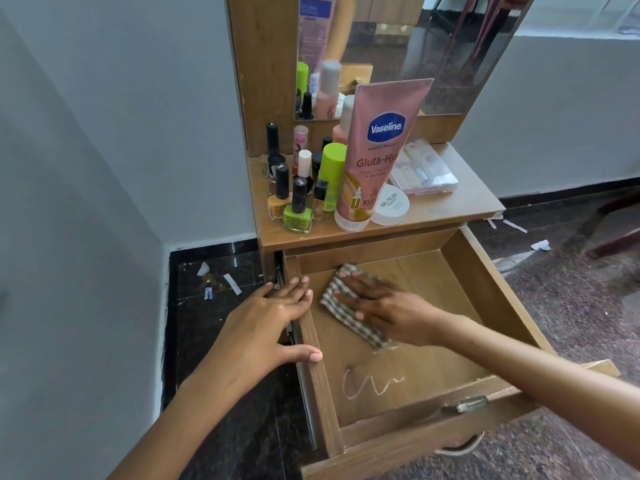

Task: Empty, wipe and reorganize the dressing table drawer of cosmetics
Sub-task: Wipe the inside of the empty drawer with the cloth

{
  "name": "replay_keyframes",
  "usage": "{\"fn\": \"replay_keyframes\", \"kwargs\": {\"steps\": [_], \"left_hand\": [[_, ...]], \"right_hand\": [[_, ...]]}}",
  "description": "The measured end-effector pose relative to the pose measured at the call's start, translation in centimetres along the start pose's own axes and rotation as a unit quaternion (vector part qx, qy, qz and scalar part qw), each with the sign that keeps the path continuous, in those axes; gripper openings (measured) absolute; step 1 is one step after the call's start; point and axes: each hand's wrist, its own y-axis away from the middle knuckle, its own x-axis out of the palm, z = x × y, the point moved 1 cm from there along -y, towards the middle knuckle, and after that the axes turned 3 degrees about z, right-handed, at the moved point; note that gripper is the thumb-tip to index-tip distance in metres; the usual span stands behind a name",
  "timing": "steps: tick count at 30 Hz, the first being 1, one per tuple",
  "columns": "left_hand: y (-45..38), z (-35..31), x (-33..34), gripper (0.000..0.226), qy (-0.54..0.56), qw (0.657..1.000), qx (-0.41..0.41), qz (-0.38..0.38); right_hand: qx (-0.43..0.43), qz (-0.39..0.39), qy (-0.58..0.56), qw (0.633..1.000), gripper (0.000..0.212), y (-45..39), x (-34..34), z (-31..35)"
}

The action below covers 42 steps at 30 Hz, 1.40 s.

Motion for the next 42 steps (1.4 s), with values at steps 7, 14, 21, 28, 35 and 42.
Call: {"fn": "replay_keyframes", "kwargs": {"steps": [7, 14, 21, 28, 35, 42], "left_hand": [[0.0, -0.1, 0.1, 0.09, -0.01, 1.0, -0.004, 0.007], [0.0, 0.0, 0.3, 0.091, -0.006, 1.0, -0.017, 0.014], [-0.1, 0.3, 0.5, 0.093, -0.006, 1.0, -0.019, 0.012], [-0.1, 0.3, 0.5, 0.092, 0.007, 1.0, -0.023, 0.015], [0.0, 0.2, 0.4, 0.092, -0.003, 0.999, -0.027, 0.024], [0.0, 0.3, 0.4, 0.093, -0.003, 0.999, -0.025, 0.027]], "right_hand": [[-0.191, -0.003, 0.096, 0.977, 0.05, 0.8, 1.9, 0.2], [-0.181, -0.052, 0.109, 0.976, 0.049, 0.8, 1.2, -2.4], [-0.307, -0.008, 0.184, 0.934, 0.052, 2.6, 2.2, -1.4], [-0.286, -0.013, 0.209, 0.935, 0.053, 3.4, 1.9, -2.4], [-0.374, 0.02, 0.188, 0.908, 0.052, 1.7, 3.0, 1.5], [-0.371, 0.02, 0.237, 0.898, 0.052, 3.2, 1.8, -1.5]]}}
